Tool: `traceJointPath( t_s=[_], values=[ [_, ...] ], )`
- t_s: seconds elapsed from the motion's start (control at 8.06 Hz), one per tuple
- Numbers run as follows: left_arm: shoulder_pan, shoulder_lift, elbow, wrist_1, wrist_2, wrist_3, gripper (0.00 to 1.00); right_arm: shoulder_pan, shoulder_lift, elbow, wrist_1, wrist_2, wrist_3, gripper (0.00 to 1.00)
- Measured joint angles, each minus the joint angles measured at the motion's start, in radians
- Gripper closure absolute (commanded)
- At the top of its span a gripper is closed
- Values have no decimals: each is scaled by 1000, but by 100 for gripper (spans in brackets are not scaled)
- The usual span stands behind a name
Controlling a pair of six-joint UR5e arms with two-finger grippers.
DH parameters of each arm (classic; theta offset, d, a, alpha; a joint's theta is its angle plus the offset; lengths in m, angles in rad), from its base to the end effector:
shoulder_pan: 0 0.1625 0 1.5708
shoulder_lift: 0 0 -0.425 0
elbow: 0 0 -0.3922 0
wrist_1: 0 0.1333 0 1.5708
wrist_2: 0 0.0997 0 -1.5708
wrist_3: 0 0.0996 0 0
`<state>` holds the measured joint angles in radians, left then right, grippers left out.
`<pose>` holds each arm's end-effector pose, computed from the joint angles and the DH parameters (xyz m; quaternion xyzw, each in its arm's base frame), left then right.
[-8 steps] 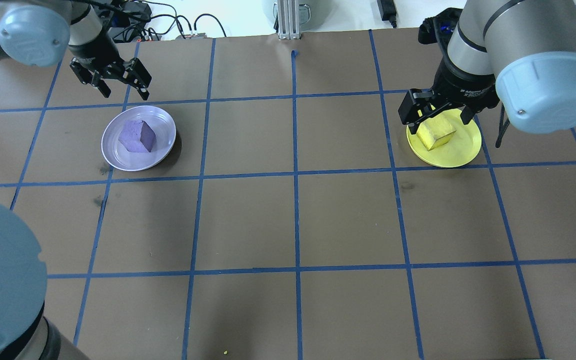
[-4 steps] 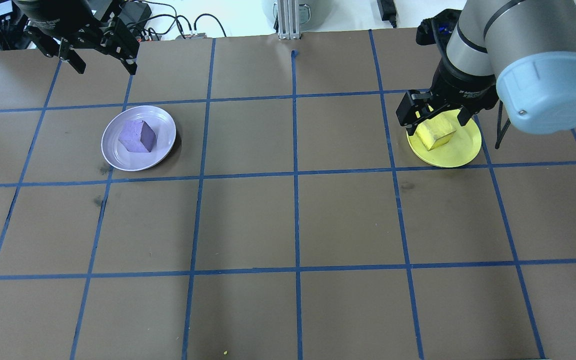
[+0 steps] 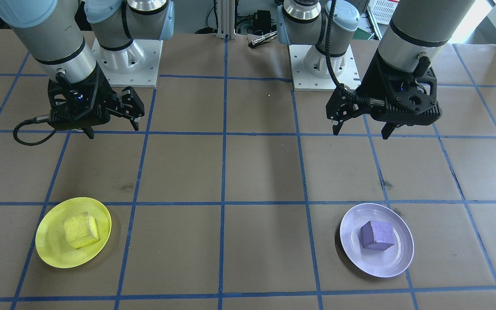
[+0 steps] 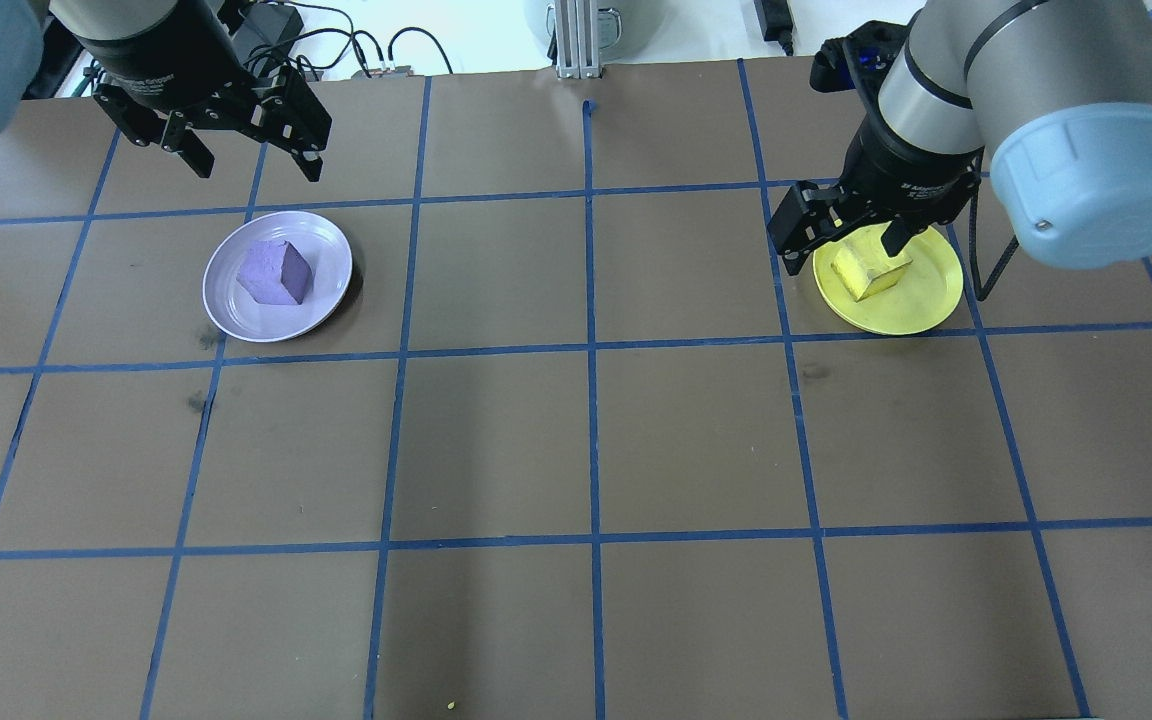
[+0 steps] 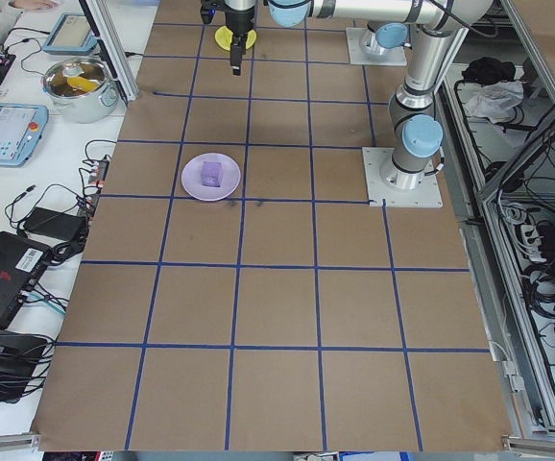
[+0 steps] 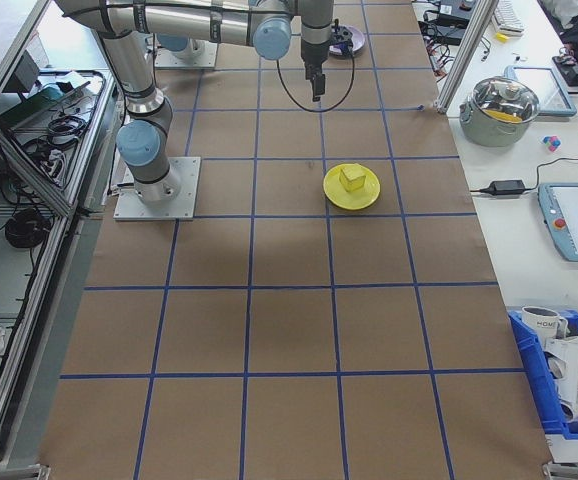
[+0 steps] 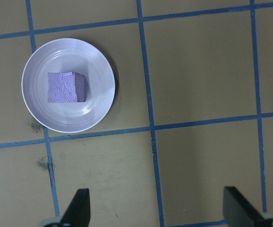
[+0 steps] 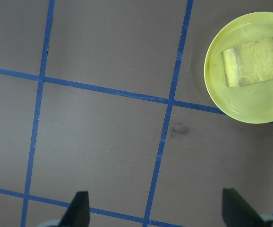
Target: Sort blocks by color into plates
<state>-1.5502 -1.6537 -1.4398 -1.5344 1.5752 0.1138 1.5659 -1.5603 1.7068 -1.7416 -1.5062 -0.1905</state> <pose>-0.1218 -0.5373 0.5141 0.0464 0.9980 -0.0420 0.0050 0.1373 -0.4952 0.4333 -0.0930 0.9951 -0.0152 0.0309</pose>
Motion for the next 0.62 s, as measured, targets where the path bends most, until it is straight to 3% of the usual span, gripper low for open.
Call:
traceJointPath(
  t_s=[0.62],
  values=[
    [-5,7,-1,5,0,2,0,0,2,-1,-2,2,-6,0]
  ],
)
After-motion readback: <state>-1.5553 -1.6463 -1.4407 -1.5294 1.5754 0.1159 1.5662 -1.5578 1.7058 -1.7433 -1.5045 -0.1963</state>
